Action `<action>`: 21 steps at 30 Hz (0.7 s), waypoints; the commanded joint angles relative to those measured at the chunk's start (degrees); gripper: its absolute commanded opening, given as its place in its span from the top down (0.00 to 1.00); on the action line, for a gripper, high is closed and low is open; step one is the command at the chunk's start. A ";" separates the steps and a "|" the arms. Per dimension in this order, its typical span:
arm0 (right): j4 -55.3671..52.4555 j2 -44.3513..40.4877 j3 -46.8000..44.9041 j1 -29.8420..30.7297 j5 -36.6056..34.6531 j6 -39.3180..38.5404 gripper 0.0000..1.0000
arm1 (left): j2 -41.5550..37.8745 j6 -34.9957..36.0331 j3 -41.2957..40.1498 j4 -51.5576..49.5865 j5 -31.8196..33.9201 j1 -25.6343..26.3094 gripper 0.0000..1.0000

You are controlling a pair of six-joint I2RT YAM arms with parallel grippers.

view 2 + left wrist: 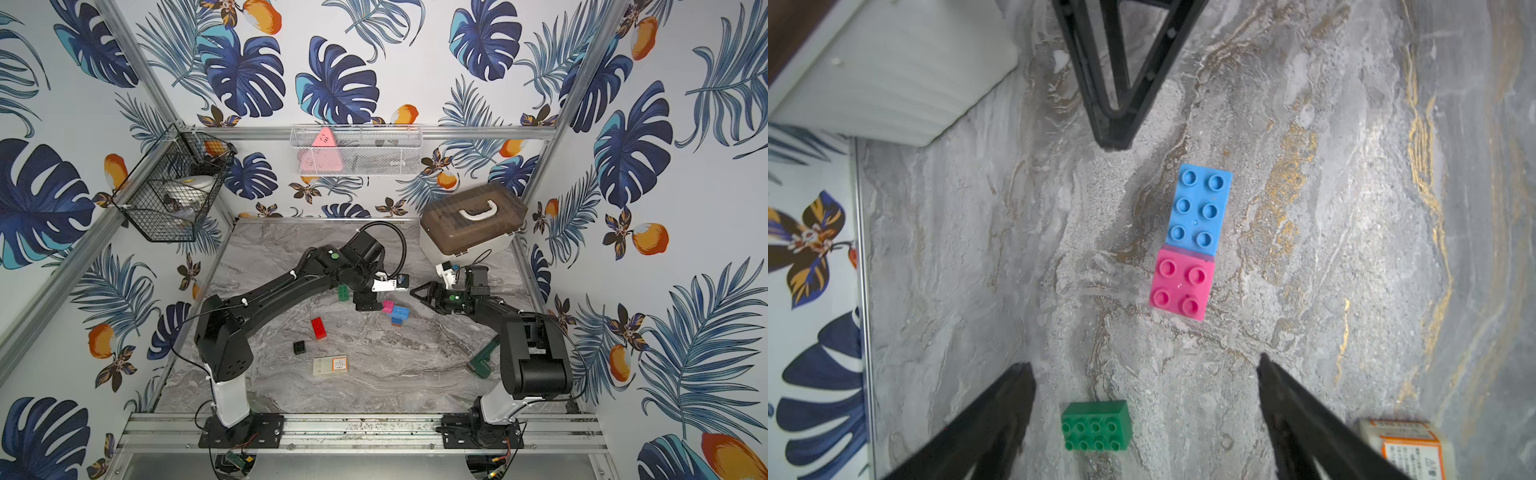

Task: Assemble a spoon with lego
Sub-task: Move the lego brick at the center of the board.

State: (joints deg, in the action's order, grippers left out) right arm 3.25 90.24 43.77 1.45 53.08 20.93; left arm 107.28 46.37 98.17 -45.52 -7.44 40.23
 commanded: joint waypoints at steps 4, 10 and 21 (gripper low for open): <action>-16.05 -6.53 3.42 2.56 -20.69 -6.73 0.22 | -8.07 -16.77 -11.82 17.86 1.72 -2.71 0.01; -26.64 -8.26 13.08 13.37 -40.35 -8.23 0.22 | -16.35 -31.94 -25.08 28.37 12.88 -4.18 0.01; -39.07 11.36 40.18 30.89 -51.16 -5.73 0.22 | -32.77 -59.84 -43.59 28.40 30.79 -9.22 0.01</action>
State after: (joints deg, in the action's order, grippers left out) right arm -30.87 97.49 79.37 30.22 5.06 14.31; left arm 77.60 -2.90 57.54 -17.96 18.76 31.05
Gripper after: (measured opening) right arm 0.775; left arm 0.990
